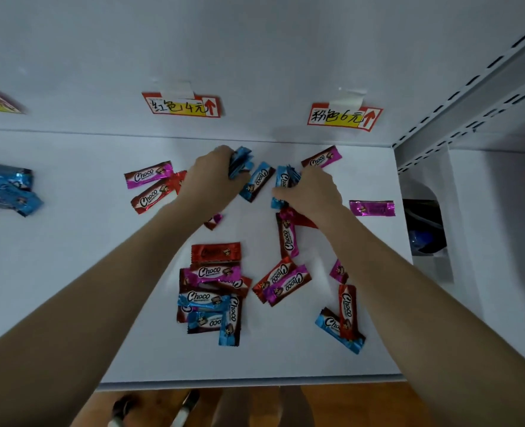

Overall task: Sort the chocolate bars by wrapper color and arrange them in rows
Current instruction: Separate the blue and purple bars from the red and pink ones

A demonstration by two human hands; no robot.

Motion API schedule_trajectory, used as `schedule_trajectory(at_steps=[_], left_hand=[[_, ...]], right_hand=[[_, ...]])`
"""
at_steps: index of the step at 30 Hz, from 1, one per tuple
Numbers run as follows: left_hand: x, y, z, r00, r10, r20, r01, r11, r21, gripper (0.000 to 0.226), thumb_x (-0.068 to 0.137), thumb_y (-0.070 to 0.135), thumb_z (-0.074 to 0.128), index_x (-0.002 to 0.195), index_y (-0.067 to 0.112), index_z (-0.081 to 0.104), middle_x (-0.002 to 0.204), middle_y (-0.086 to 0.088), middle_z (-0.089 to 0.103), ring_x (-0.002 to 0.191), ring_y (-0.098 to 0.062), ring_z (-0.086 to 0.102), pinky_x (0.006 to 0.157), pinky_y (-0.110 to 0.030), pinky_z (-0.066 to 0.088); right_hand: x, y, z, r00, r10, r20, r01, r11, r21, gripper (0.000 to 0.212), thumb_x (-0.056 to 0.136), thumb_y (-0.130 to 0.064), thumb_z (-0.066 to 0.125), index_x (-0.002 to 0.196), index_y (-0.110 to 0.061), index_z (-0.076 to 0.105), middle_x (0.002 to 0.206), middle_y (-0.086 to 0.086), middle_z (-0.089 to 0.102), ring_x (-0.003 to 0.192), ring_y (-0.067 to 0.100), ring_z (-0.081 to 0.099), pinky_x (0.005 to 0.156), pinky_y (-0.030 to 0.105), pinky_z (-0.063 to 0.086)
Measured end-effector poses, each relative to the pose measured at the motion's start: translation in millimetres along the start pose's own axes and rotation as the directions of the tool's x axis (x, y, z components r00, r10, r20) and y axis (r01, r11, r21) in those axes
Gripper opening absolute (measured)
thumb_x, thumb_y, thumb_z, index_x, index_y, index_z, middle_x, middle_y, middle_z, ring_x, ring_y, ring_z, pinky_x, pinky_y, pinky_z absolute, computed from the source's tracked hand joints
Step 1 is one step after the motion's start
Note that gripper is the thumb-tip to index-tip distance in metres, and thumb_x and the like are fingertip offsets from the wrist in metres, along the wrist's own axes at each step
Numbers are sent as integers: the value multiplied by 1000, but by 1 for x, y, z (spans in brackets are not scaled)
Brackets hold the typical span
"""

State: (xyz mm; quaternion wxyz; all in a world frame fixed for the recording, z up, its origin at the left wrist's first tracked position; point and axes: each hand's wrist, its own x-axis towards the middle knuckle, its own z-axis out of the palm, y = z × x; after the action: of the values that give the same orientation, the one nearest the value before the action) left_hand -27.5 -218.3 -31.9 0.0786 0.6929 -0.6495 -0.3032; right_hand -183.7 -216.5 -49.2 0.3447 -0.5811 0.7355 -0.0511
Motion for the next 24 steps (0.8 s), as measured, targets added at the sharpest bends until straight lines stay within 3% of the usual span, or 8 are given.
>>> schedule_trajectory(at_steps=[2,5,9,11,15,19,24], left_hand=[[3,4,10,1000,-4,27,1,996,91,41,89,38,59,114,6,51,96,-8,56,80,-19,51,65,-31,42],[8,12,21,998,-1,68,-15,974,227,45,87,43,61,113,8,51,103,-10,60,90,-23,57,69,-32,45],[11,17,24,995,57,85,-76,969,235,35,88,31,62,111,7,52,106,-12,61,96,-27,59,73,-34,46],[12,14,18,994,85,72,-98,977,191,25,88,21,59,107,5,52,98,-10,57,90,-26,58,70,-33,45],[23,5,-3,995,90,-32,-80,969,232,32,90,20,57,117,4,48,100,-11,56,92,-28,54,72,-33,37],[38,-2,-8,988,115,104,-148,889,433,42,91,29,58,126,8,48,113,-17,56,104,-33,55,80,-39,43],[41,4,-7,980,165,109,-196,872,449,46,88,34,63,125,8,51,114,-18,52,104,-34,54,82,-41,45]], right_hand=[[2,4,-4,1000,-5,5,4,994,112,31,80,-27,66,67,-14,41,64,-2,42,64,15,46,50,25,32],[-3,9,-12,999,-16,-36,28,931,364,29,80,-17,62,59,-14,43,57,-2,44,54,11,43,49,19,33],[-8,15,-18,998,36,-55,2,822,569,8,82,-11,60,76,-8,56,72,9,58,69,18,56,62,34,50],[-9,16,-19,999,37,-26,-12,780,626,7,84,-7,59,78,-10,57,75,8,63,66,16,62,61,29,52],[-14,16,-19,999,11,-33,11,787,617,14,87,-5,50,79,-16,49,74,4,61,52,7,56,48,16,48],[-17,19,-14,999,-12,-44,33,850,525,19,90,-9,43,75,-20,41,72,2,50,53,7,43,49,19,35],[-23,26,-13,1000,-17,-19,24,882,471,22,92,-12,43,71,-18,40,66,-1,41,55,8,36,50,19,30]])
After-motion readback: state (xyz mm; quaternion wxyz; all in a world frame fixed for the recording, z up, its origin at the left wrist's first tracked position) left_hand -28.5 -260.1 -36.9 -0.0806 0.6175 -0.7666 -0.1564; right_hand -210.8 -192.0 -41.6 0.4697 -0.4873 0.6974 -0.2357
